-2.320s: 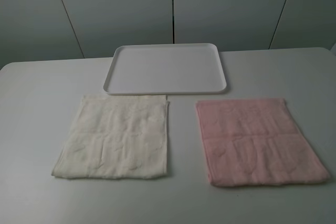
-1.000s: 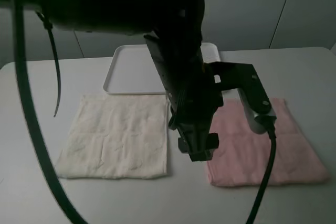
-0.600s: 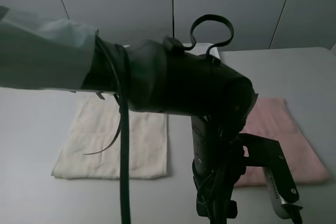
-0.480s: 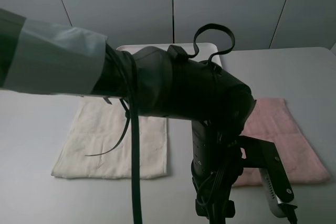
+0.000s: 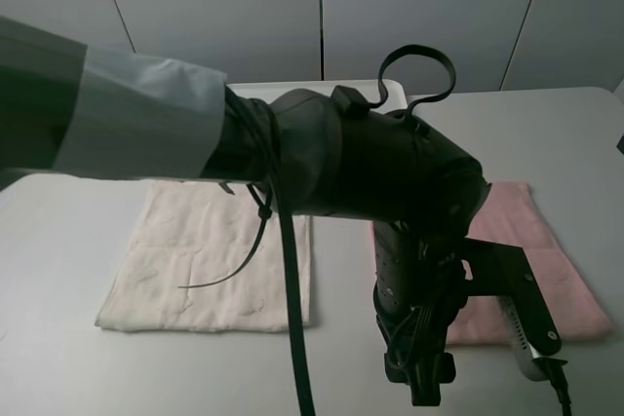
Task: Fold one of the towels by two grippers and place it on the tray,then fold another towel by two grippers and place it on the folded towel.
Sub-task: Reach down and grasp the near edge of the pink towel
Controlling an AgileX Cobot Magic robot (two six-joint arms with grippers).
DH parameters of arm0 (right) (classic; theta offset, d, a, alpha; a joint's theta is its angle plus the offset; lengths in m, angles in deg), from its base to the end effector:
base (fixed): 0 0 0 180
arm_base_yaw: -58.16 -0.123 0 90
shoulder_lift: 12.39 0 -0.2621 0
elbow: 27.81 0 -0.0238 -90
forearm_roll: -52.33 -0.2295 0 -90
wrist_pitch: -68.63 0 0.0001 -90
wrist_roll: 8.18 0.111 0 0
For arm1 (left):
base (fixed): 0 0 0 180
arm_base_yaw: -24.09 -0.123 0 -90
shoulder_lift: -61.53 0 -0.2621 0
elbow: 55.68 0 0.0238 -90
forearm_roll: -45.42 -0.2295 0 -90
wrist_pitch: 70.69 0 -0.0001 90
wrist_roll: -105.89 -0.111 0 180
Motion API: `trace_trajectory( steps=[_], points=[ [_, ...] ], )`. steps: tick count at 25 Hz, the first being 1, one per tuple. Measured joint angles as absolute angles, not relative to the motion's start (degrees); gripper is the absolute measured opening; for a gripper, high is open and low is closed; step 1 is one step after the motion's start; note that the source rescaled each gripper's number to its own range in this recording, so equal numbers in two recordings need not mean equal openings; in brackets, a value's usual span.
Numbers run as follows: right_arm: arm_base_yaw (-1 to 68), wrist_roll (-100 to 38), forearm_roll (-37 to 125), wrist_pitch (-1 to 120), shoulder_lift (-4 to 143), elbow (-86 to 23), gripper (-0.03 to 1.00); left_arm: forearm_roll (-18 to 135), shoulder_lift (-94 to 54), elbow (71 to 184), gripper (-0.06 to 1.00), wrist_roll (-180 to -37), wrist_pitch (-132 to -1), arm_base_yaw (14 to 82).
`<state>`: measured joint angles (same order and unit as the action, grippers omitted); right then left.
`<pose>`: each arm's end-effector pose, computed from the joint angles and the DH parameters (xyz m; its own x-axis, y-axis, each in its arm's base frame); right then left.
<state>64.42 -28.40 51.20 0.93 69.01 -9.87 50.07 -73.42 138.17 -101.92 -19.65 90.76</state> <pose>0.2149 -0.0215 0.2602 -0.9470 -0.2367 -0.2171 -0.2292 0.9716 -0.0592 0.1556 -0.3785 0.1006 0.0312 0.9879 -0.1518 0.9995 -0.0314 0.0016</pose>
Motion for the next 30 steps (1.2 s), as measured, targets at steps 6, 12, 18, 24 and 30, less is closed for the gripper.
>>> trace_trajectory(
  steps=[6, 12, 18, 24, 30],
  points=[
    [64.42, -34.28, 51.2, -0.24, 69.29, -8.86, 1.0, 49.74, -75.88, 141.04, 0.95, -101.8, -16.25, 90.76],
    [64.42, -39.6, 51.2, 0.8, 69.29, -5.53, 1.0, 49.64, -77.16, 141.13, 0.95, -101.69, -15.79, 90.81],
    [64.42, -49.1, 51.32, 2.72, 69.29, -0.49, 1.0, 49.64, -77.89, 141.13, 0.95, -101.47, -16.59, 90.81],
    [64.42, -56.63, 51.32, 8.11, 69.29, 6.66, 1.0, 49.52, -78.66, 141.15, 0.95, -101.47, -16.68, 90.81],
    [64.42, -64.84, 50.06, 18.69, 69.19, 15.17, 1.0, 49.52, -78.66, 141.15, 0.95, -101.36, -16.81, 90.81]
  ],
)
